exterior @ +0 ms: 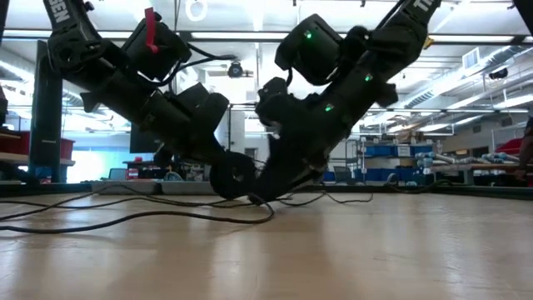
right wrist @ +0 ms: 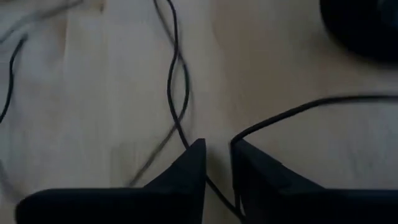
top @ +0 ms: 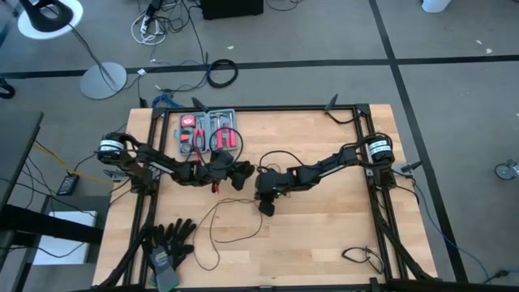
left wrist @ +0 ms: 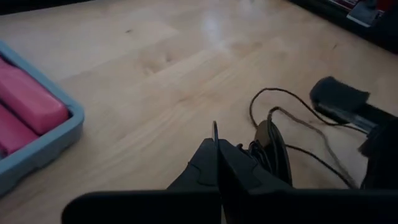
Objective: Coil cords
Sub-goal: Coil the black wire onto the spool
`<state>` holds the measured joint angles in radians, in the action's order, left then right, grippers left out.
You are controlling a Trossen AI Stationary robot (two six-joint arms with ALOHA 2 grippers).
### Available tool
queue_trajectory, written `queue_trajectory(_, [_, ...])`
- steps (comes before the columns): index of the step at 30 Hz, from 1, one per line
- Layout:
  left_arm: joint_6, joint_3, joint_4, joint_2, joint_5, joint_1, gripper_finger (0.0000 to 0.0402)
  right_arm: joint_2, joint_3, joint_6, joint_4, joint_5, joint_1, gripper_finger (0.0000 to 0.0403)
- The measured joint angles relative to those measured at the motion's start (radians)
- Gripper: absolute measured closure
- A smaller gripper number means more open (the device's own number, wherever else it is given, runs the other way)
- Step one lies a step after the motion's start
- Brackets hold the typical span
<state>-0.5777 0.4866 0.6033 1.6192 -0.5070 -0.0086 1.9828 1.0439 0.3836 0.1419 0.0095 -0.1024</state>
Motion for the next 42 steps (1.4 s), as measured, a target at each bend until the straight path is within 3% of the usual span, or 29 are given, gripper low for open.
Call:
queue_trajectory(10, [0.023, 0.000, -0.010, 0.000, -0.023, -0.001, 0.0402, -0.208, -0.004, -0.011, -0.518, 0.012, 0.005, 0.0296])
queue_trajectory(17, [0.022, 0.000, -0.010, 0.000, -0.017, -0.001, 0.0402, -0.346, -0.004, -0.041, -0.827, 0.199, 0.005, 0.0296])
queue_trajectory(21, [0.015, 0.000, -0.010, 0.000, -0.012, -0.001, 0.0402, -0.432, -0.012, -0.046, -0.939, 0.368, 0.005, 0.0301])
queue_trajectory(24, [-0.001, 0.000, -0.007, 0.000, -0.010, -0.002, 0.0402, -0.527, -0.108, -0.047, -0.799, 0.514, -0.006, 0.0307])
queue_trajectory(27, [-0.002, 0.000, -0.005, 0.000, -0.009, -0.009, 0.0402, -0.643, -0.310, -0.072, -0.429, 0.529, -0.010, 0.0315])
queue_trajectory(30, [-0.002, 0.000, -0.004, 0.000, -0.010, -0.018, 0.0402, -0.734, -0.579, -0.067, 0.088, 0.411, 0.025, 0.0323])
queue_trajectory(32, [-0.002, 0.000, -0.001, 0.000, -0.009, -0.022, 0.0402, -0.742, -0.740, -0.014, 0.486, 0.253, 0.084, 0.0328])
queue_trajectory(34, [-0.001, 0.000, 0.003, 0.001, -0.009, -0.024, 0.0402, -0.718, -0.832, 0.080, 0.774, 0.116, 0.149, 0.0331])
queue_trajectory(36, [-0.001, 0.000, 0.009, 0.001, -0.009, -0.026, 0.0402, -0.695, -0.857, 0.113, 0.861, 0.075, 0.194, 0.0335])
queue_trajectory(42, [0.006, 0.000, 0.021, 0.001, -0.016, -0.026, 0.0402, -0.595, -0.713, -0.060, 0.647, 0.065, 0.207, 0.0339])
